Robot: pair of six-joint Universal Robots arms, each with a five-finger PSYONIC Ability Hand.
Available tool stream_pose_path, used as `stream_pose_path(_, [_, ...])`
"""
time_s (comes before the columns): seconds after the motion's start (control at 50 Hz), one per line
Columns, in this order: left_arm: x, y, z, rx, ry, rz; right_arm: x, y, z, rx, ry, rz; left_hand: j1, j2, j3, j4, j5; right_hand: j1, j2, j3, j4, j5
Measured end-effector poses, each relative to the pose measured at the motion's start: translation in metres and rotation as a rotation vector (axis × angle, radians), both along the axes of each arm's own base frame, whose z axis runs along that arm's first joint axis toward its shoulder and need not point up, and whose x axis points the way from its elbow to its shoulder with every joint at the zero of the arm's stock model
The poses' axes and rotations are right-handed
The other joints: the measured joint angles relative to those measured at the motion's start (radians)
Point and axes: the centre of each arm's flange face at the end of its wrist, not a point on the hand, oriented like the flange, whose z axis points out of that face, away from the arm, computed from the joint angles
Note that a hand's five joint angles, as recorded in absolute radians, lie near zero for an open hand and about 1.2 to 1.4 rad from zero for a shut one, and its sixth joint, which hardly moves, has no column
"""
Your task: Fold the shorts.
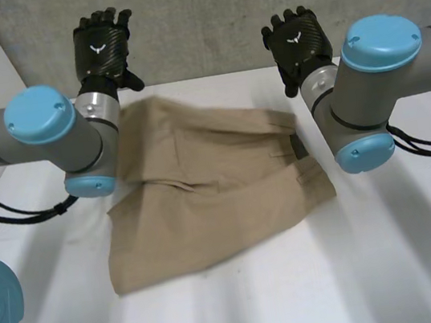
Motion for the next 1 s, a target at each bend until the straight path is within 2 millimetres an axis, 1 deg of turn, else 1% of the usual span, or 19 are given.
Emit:
stream_pose_path(0.08, [-0.001, 0.004, -0.010, 0.018, -0.005, -0.003, -0.005, 0.004, -0.004, 0.023, 0.018, -0.021, 0.000, -0.012, -0.008, -0.006, -0.001, 0.000, 0.000, 0.000, 0.000, 0.000])
stream_pose_path(0.16, [0.003, 0.015, -0.019, 0.064, -0.023, -0.003, -0.014, 0.018, 0.000, 0.062, 0.020, -0.025, 0.000, -0.012, -0.008, -0.006, -0.001, 0.000, 0.000, 0.000, 0.000, 0.000])
stream_pose_path(0.32, [0.021, 0.055, -0.015, 0.173, -0.068, 0.007, -0.036, 0.055, 0.003, 0.180, 0.061, -0.005, 0.000, -0.012, -0.008, -0.006, -0.001, 0.000, 0.000, 0.000, 0.000, 0.000])
stream_pose_path(0.36, [0.024, 0.059, -0.014, 0.186, -0.074, 0.009, -0.038, 0.058, 0.003, 0.194, 0.067, -0.003, 0.000, -0.012, -0.008, -0.006, -0.001, 0.000, 0.000, 0.000, 0.000, 0.000])
stream_pose_path(0.38, [0.035, 0.083, -0.012, 0.263, -0.104, 0.018, -0.048, 0.073, -0.002, 0.267, 0.099, 0.010, 0.000, -0.012, -0.008, -0.006, -0.001, 0.000, 0.000, 0.000, 0.000, 0.000])
stream_pose_path(0.4, [0.042, 0.096, -0.011, 0.308, -0.121, 0.023, -0.053, 0.079, -0.005, 0.308, 0.116, 0.015, 0.000, -0.012, -0.008, -0.006, -0.001, 0.000, 0.000, 0.000, 0.000, 0.000])
stream_pose_path(0.42, [0.042, 0.096, -0.011, 0.308, -0.121, 0.023, -0.053, 0.079, -0.005, 0.308, 0.116, 0.015, 0.000, -0.012, -0.008, -0.006, -0.001, 0.000, 0.000, 0.000, 0.000, 0.000])
stream_pose_path(0.46, [0.053, 0.120, -0.010, 0.387, -0.149, 0.028, -0.063, 0.090, -0.012, 0.381, 0.144, 0.019, 0.001, -0.011, -0.008, -0.005, -0.001, 0.034, 0.044, 0.047, 0.034, 0.031])
stream_pose_path(0.48, [0.062, 0.140, -0.009, 0.452, -0.170, 0.030, -0.071, 0.099, -0.017, 0.437, 0.163, 0.021, 0.003, -0.010, -0.007, -0.004, -0.001, 0.034, 0.044, 0.047, 0.034, 0.031])
stream_pose_path(0.5, [0.062, 0.140, -0.009, 0.452, -0.170, 0.030, -0.071, 0.099, -0.017, 0.437, 0.163, 0.021, 0.003, -0.010, -0.007, -0.004, -0.001, 0.034, 0.044, 0.047, 0.034, 0.031])
stream_pose_path(0.52, [0.070, 0.158, -0.010, 0.510, -0.187, 0.031, -0.078, 0.106, -0.021, 0.479, 0.175, 0.023, 0.003, -0.010, -0.006, -0.004, -0.001, 0.034, 0.044, 0.047, 0.034, 0.031])
stream_pose_path(0.54, [0.070, 0.158, -0.010, 0.510, -0.187, 0.031, -0.078, 0.106, -0.021, 0.479, 0.175, 0.023, 0.003, -0.010, -0.006, -0.004, -0.001, 0.034, 0.044, 0.047, 0.034, 0.031])
stream_pose_path(0.56, [0.078, 0.176, -0.011, 0.569, -0.198, 0.030, -0.084, 0.112, -0.024, 0.515, 0.181, 0.028, 0.019, 0.005, 0.006, 0.009, 0.011, 0.034, 0.044, 0.047, 0.034, 0.031])
stream_pose_path(0.58, [0.081, 0.182, -0.011, 0.589, -0.200, 0.030, -0.086, 0.115, -0.025, 0.528, 0.183, 0.032, 0.051, 0.034, 0.031, 0.036, 0.034, 0.309, 0.368, 0.377, 0.358, 0.323])
stream_pose_path(0.66, [0.096, 0.217, -0.018, 0.711, -0.199, 0.030, -0.095, 0.126, -0.035, 0.592, 0.181, 0.076, 0.155, 0.130, 0.123, 0.136, 0.126, 0.391, 0.469, 0.476, 0.456, 0.419])
stream_pose_path(0.82, [0.111, 0.249, -0.041, 0.853, -0.193, 0.037, -0.096, 0.129, -0.057, 0.657, 0.160, 0.170, 0.231, 0.218, 0.212, 0.222, 0.215, 0.394, 0.472, 0.480, 0.460, 0.426])
stream_pose_path(0.94, [0.115, 0.260, -0.056, 0.912, -0.211, 0.041, -0.091, 0.116, -0.072, 0.642, 0.148, 0.196, 0.231, 0.218, 0.212, 0.222, 0.215, 0.388, 0.468, 0.475, 0.455, 0.425])
stream_pose_path(0.96, [0.116, 0.261, -0.060, 0.925, -0.216, 0.042, -0.089, 0.110, -0.077, 0.626, 0.144, 0.199, 0.231, 0.218, 0.212, 0.222, 0.215, 0.280, 0.333, 0.331, 0.312, 0.305])
stream_pose_path(1.0, [0.116, 0.262, -0.063, 0.935, -0.221, 0.044, -0.087, 0.104, -0.081, 0.613, 0.142, 0.199, 0.230, 0.217, 0.211, 0.221, 0.214, 0.257, 0.304, 0.301, 0.286, 0.279])
